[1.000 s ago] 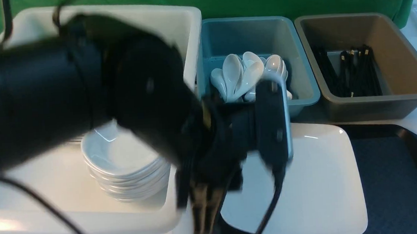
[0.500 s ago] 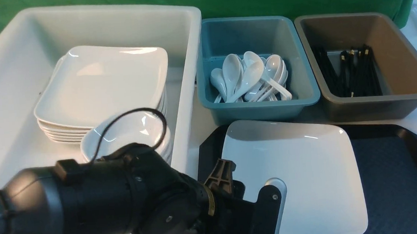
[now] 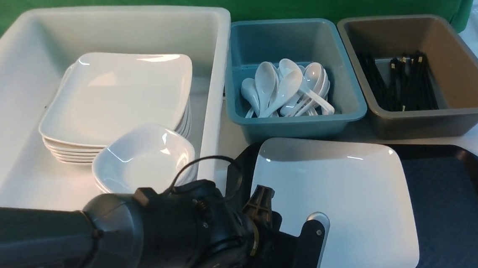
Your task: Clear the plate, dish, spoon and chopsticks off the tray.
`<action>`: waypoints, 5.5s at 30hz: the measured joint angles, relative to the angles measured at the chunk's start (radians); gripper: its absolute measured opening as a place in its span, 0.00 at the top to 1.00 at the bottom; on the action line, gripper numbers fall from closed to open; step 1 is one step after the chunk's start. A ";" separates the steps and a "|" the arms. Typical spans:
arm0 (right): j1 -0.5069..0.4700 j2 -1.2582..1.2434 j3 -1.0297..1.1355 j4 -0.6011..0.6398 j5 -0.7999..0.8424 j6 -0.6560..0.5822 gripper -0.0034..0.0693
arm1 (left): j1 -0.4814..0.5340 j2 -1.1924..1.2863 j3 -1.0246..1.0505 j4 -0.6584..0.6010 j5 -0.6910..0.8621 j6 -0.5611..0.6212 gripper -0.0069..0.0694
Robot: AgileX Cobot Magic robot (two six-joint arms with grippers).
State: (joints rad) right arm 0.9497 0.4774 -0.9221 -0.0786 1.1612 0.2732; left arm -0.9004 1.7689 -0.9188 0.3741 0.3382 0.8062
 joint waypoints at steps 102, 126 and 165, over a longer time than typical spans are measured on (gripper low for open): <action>-0.002 0.199 -0.053 -0.278 -0.175 0.062 0.91 | 0.522 0.027 -0.561 0.018 0.517 -0.446 0.87; -0.002 0.199 -0.053 -0.198 -0.175 0.044 0.91 | 0.522 0.029 -0.561 -0.159 0.471 -0.488 0.42; -0.002 0.199 -0.053 -0.232 -0.246 0.128 0.92 | 0.522 -1.263 0.465 -0.790 -0.338 -0.232 0.90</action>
State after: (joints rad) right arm 0.9478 0.6764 -0.9747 -0.3111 0.9150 0.4010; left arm -0.3788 0.5063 -0.4535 -0.4158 0.0000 0.5742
